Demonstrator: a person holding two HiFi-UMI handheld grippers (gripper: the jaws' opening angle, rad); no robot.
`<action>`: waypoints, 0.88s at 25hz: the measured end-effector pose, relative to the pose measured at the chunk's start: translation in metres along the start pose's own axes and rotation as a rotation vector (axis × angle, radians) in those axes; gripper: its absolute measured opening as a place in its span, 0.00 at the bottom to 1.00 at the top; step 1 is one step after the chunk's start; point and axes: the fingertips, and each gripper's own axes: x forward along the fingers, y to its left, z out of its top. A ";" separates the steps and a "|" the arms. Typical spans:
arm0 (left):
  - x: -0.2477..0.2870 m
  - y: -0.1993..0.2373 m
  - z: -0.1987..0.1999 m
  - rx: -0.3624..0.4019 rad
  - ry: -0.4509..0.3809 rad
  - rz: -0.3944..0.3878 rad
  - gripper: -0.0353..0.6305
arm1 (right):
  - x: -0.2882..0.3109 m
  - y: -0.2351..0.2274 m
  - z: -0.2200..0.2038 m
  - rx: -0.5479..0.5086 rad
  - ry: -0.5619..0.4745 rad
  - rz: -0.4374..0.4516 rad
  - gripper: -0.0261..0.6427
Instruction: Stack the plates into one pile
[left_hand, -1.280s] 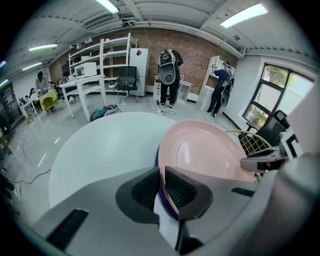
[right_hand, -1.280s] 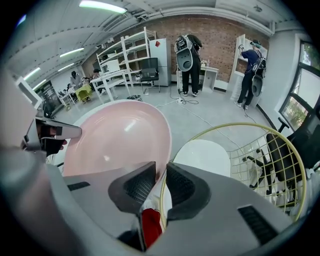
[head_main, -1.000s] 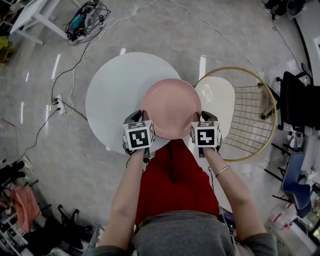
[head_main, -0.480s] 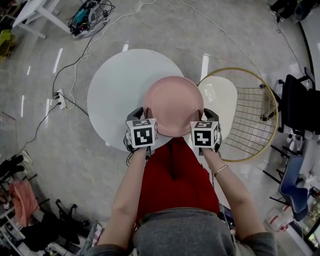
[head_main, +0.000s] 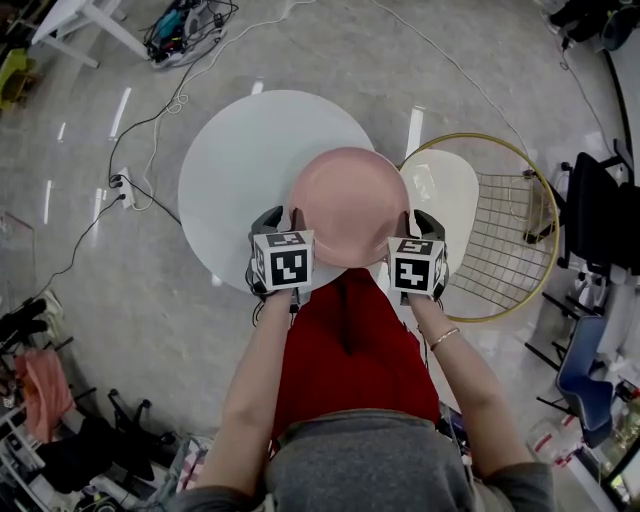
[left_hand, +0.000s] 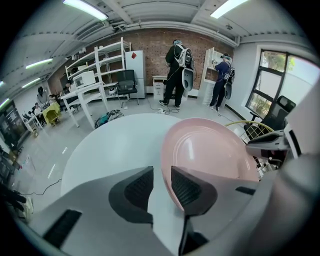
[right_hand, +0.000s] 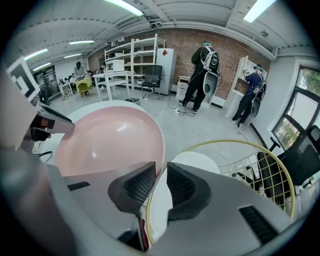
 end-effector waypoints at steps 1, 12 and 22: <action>-0.001 0.001 0.001 -0.002 -0.008 -0.001 0.24 | -0.001 0.000 0.001 0.009 -0.005 0.002 0.16; -0.022 0.004 0.027 -0.019 -0.119 -0.025 0.12 | -0.025 0.014 0.042 0.003 -0.129 0.084 0.16; -0.058 0.006 0.054 -0.043 -0.263 -0.076 0.08 | -0.055 0.044 0.075 0.015 -0.270 0.224 0.11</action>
